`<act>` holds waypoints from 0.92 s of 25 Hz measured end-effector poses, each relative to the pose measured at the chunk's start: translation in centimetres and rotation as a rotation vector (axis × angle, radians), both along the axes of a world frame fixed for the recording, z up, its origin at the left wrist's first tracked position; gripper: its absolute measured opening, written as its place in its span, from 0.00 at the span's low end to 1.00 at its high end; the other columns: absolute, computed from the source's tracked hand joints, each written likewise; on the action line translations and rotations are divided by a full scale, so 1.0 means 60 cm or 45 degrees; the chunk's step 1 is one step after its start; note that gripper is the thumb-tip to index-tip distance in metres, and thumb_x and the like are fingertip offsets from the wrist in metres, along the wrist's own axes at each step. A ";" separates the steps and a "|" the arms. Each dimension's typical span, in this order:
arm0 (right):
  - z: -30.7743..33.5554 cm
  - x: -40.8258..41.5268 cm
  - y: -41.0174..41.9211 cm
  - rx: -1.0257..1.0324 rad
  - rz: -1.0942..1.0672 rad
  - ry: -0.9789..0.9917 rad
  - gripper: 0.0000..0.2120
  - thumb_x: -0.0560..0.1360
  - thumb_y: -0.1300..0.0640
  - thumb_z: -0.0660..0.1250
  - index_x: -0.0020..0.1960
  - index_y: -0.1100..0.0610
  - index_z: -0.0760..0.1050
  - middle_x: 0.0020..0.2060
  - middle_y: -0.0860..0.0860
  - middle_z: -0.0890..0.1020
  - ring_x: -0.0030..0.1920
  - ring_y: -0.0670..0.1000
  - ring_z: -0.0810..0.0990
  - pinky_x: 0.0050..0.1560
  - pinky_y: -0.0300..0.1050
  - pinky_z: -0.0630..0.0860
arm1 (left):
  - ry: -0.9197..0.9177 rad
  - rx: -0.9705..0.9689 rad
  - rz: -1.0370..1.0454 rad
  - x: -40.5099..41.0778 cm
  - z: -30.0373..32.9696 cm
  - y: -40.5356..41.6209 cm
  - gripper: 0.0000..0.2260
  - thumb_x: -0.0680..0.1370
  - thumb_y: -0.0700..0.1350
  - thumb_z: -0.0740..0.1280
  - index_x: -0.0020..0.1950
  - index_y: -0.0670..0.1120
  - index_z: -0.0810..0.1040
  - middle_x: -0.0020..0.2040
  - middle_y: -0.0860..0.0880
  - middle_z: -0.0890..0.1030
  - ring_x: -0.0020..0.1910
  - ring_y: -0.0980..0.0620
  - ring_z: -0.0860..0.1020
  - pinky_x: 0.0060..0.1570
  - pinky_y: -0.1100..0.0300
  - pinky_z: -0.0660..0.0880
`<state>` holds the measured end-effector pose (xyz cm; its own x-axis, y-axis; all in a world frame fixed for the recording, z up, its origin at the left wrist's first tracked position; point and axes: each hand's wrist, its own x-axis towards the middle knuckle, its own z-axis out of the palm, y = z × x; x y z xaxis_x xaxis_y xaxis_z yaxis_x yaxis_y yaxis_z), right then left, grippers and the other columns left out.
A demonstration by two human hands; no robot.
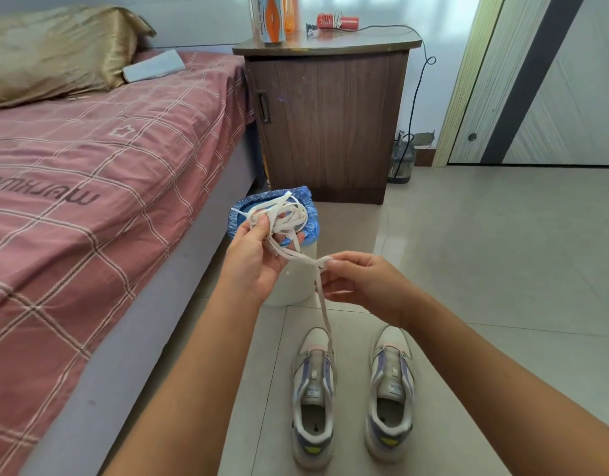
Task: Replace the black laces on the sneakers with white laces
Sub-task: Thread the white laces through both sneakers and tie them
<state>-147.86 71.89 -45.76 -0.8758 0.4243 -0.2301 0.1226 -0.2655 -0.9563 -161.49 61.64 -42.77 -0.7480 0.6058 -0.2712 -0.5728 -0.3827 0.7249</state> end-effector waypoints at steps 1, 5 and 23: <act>0.001 0.000 0.005 -0.106 -0.039 0.040 0.07 0.78 0.59 0.63 0.51 0.59 0.78 0.42 0.56 0.82 0.44 0.54 0.81 0.52 0.50 0.78 | 0.063 -0.105 0.039 -0.002 -0.004 -0.002 0.04 0.81 0.41 0.60 0.53 0.43 0.73 0.44 0.43 0.81 0.33 0.51 0.82 0.31 0.56 0.80; 0.001 0.004 0.031 -0.552 -0.239 0.251 0.06 0.78 0.57 0.59 0.48 0.55 0.75 0.41 0.52 0.83 0.44 0.51 0.82 0.56 0.52 0.76 | 0.127 -0.305 0.165 -0.010 -0.017 -0.011 0.02 0.80 0.38 0.62 0.47 0.42 0.73 0.40 0.45 0.80 0.25 0.56 0.79 0.22 0.66 0.72; -0.065 0.099 0.199 -0.248 -0.909 -0.085 0.09 0.79 0.57 0.59 0.43 0.54 0.75 0.26 0.48 0.69 0.31 0.46 0.69 0.38 0.46 0.73 | 0.594 -0.648 -0.094 -0.042 -0.037 -0.049 0.07 0.79 0.43 0.64 0.42 0.47 0.78 0.36 0.50 0.81 0.29 0.57 0.79 0.26 0.64 0.76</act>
<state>-141.91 83.84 -49.68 -0.3837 0.8312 -0.4024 -0.0871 -0.4664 -0.8803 -164.02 58.69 -44.96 -0.8171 0.5425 -0.1951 -0.1692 0.0979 0.9807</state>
